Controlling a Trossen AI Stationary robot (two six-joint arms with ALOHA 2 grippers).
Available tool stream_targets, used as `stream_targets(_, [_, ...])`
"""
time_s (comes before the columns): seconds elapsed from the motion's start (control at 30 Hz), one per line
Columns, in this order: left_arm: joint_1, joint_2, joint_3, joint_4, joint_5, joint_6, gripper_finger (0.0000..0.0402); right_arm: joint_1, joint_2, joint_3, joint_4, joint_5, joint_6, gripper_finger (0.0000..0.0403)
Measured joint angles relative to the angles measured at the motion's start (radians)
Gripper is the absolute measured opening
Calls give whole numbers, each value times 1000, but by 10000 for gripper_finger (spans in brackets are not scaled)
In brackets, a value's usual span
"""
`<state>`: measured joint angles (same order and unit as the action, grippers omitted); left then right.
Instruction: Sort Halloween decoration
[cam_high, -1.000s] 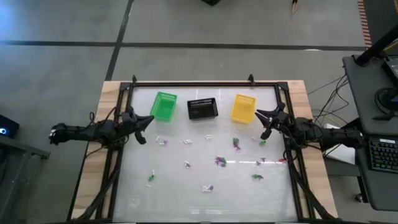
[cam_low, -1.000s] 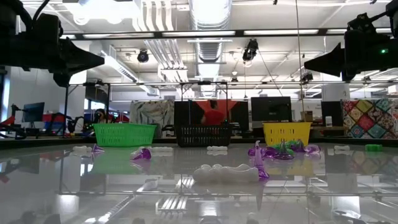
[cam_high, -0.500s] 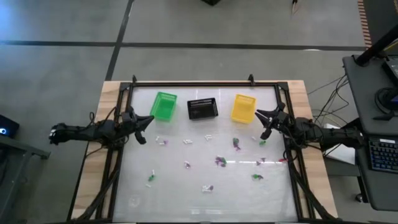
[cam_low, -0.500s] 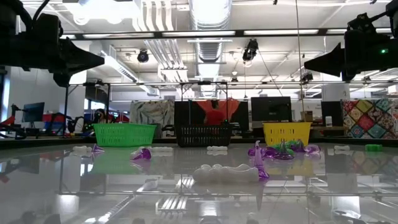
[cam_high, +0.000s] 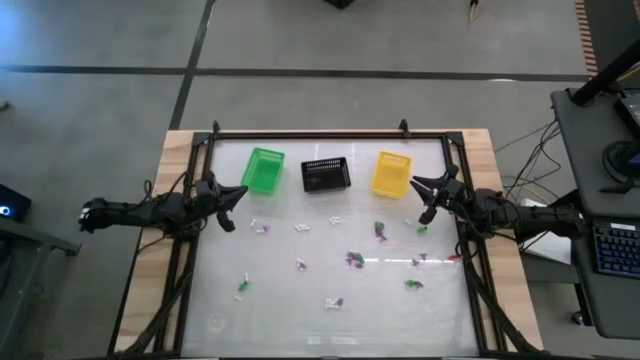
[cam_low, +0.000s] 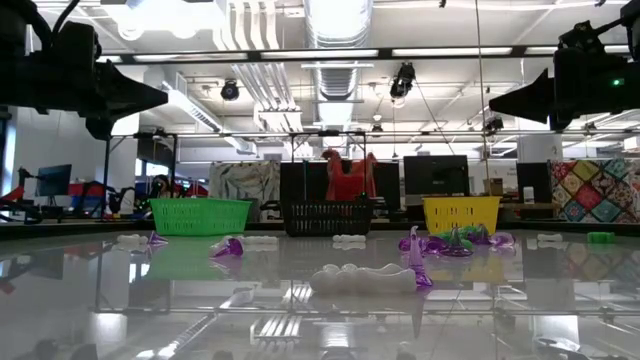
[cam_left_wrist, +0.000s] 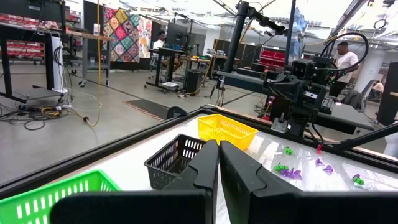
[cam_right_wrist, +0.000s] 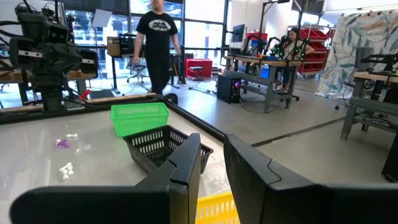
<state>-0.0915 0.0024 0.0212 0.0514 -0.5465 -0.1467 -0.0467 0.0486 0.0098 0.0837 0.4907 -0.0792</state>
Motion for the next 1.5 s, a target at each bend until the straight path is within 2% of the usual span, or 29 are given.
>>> stream_targets(0.13, [0,0,-1,8,0,-18,0,0,0,0,0,0,0,68])
stream_targets(0.3, [0,0,-2,106,7,-394,0,0,0,0,0,0,0,68])
stream_targets(0.33, [0,0,-2,124,1,-421,0,0,0,0,0,0,0,68])
stream_targets(0.43, [0,0,-2,172,-16,-391,0,0,0,0,6,-1,28,68])
stream_targets(0.5, [0,0,-2,188,-20,-329,0,0,0,0,17,-21,190,68])
stream_targets(0.63, [0,2,-2,298,-39,-263,0,-1,8,0,108,-86,263,68])
stream_targets(0.77, [0,34,-1,431,49,-169,0,-1,38,4,190,-105,309,68])
stream_targets(0.87, [0,84,-1,520,124,-152,0,-3,88,45,131,-100,361,68])
stream_targets(0.97, [0,152,-1,586,159,-153,0,-2,160,117,42,-105,418,68])
stream_targets(1.27, [0,391,-1,769,167,-194,0,-2,433,370,-285,-107,615,68])
stream_targets(1.5, [0,492,-1,797,167,-203,0,-2,606,532,-536,-109,721,68])
